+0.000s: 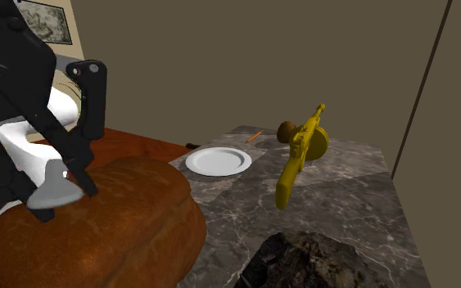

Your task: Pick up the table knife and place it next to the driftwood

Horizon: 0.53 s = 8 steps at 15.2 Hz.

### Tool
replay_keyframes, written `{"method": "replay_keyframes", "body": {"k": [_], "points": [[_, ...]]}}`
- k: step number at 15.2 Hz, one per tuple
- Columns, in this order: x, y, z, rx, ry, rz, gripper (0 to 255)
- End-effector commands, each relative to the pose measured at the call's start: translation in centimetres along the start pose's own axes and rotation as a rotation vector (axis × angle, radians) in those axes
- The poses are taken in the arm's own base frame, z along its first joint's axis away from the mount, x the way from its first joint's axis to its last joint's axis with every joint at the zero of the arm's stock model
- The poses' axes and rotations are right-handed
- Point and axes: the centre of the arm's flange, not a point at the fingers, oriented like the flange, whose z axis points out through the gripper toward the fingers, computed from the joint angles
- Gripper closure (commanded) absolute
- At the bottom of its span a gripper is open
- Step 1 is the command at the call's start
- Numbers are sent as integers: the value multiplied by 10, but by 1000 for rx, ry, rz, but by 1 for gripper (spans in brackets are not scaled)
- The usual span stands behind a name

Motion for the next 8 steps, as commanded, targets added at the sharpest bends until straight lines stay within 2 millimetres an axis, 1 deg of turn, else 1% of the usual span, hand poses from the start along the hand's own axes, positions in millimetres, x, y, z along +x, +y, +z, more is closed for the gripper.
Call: {"method": "replay_keyframes", "body": {"k": [1, 8], "points": [[-2, 25, -3, 0, 0, -1, 255], [-14, 114, -25, 0, 0, -1, 255]]}}
